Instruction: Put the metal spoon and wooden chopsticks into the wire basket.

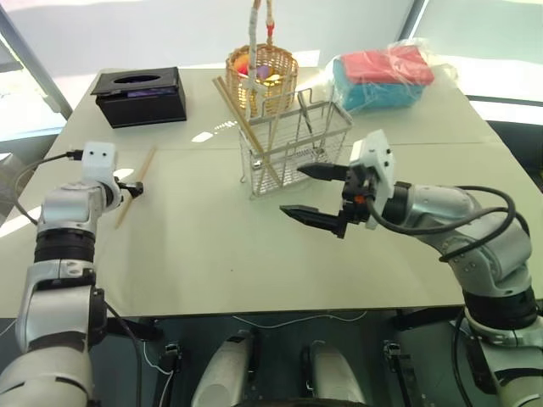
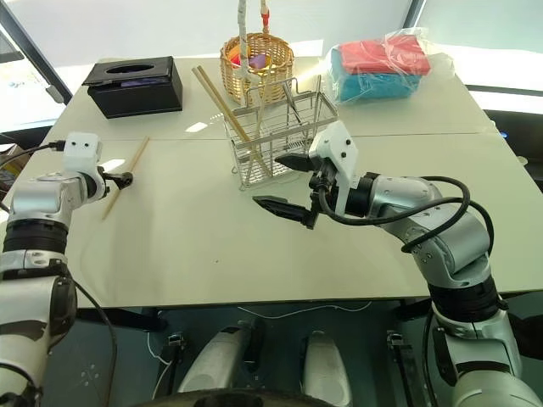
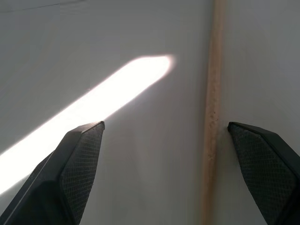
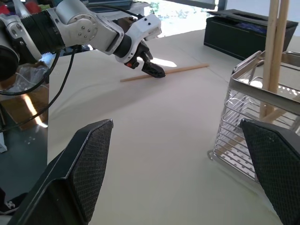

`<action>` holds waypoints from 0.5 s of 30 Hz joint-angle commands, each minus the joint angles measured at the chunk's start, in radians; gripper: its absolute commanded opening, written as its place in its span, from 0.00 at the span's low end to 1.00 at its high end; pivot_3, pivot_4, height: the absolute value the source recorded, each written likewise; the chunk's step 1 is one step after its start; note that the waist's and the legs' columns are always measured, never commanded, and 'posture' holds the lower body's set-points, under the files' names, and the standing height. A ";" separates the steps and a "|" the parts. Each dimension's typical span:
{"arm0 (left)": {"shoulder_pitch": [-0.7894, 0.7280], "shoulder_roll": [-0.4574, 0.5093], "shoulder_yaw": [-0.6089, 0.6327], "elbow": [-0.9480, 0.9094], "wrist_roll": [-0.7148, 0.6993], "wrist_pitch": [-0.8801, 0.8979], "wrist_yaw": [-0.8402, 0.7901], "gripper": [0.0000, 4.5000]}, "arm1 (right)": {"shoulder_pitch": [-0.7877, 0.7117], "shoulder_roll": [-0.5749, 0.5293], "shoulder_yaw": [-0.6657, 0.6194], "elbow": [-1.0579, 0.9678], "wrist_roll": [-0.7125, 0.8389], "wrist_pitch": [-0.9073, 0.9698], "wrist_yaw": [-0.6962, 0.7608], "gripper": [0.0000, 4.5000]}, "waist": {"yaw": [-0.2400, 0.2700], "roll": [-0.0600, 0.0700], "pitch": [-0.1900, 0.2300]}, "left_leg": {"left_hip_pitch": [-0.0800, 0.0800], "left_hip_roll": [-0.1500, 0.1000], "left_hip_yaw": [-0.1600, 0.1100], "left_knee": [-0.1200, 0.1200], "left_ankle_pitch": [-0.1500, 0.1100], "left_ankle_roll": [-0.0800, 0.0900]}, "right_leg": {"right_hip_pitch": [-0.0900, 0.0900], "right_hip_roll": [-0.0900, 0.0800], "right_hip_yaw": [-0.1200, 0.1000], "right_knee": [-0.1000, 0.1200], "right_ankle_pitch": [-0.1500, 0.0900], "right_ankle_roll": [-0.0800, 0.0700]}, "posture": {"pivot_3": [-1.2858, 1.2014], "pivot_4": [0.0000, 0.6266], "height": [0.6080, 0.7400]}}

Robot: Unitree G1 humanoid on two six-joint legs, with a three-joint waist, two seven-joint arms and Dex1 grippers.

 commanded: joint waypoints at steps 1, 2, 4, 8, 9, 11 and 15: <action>-0.001 -0.017 -0.012 0.054 0.018 0.022 -0.008 0.94 | 0.004 -0.007 -0.049 -0.047 0.006 -0.007 -0.019 1.00 | -0.001 0.001 -0.001 | 0.000 0.000 0.000 0.000 0.000 0.000 | 0.000 0.000 0.000 0.000 0.000 0.000 | 0.52 0.24 1.00; 0.006 -0.015 -0.011 0.053 0.019 0.027 -0.010 0.88 | 0.007 -0.009 -0.057 -0.049 0.007 -0.006 -0.025 1.00 | -0.001 0.001 -0.001 | 0.001 0.000 0.000 0.000 0.000 0.000 | 0.000 0.000 0.000 0.000 0.000 0.000 | 0.52 0.24 1.00; 0.019 -0.012 -0.009 0.046 0.020 0.039 -0.016 0.71 | 0.010 -0.012 -0.068 -0.051 0.009 -0.005 -0.032 1.00 | -0.003 0.001 -0.001 | 0.001 0.000 0.000 0.000 0.000 0.000 | 0.001 0.000 0.000 0.000 0.000 0.000 | 0.52 0.24 1.00; 0.051 -0.007 0.014 0.009 0.012 0.072 -0.015 0.23 | 0.008 -0.016 -0.083 -0.044 0.008 -0.005 -0.038 1.00 | -0.009 0.001 -0.003 | 0.002 0.000 0.000 -0.001 0.000 0.000 | 0.001 0.000 0.000 0.000 0.000 0.000 | 0.52 0.24 1.00; 0.057 -0.006 0.016 -0.002 0.010 0.078 -0.016 0.12 | 0.006 -0.016 -0.084 -0.041 0.007 -0.006 -0.038 1.00 | -0.012 0.002 -0.003 | 0.002 0.000 0.000 -0.002 0.000 0.000 | 0.000 0.001 0.001 0.000 0.000 0.000 | 0.52 0.24 1.00; 0.064 -0.003 0.022 -0.016 0.008 0.088 -0.013 0.00 | 0.003 -0.015 -0.084 -0.036 0.005 -0.007 -0.037 1.00 | -0.016 0.002 -0.003 | 0.002 0.000 0.000 -0.003 0.000 0.000 | 0.000 0.001 0.002 0.000 0.000 0.000 | 0.52 0.24 1.00; 0.075 0.004 0.030 -0.040 0.019 0.101 0.000 0.00 | 0.002 -0.017 -0.084 -0.031 0.003 -0.008 -0.033 1.00 | -0.026 0.002 -0.003 | 0.002 0.000 0.000 -0.003 0.001 0.000 | 0.000 0.001 0.002 0.001 0.000 0.000 | 0.52 0.24 1.00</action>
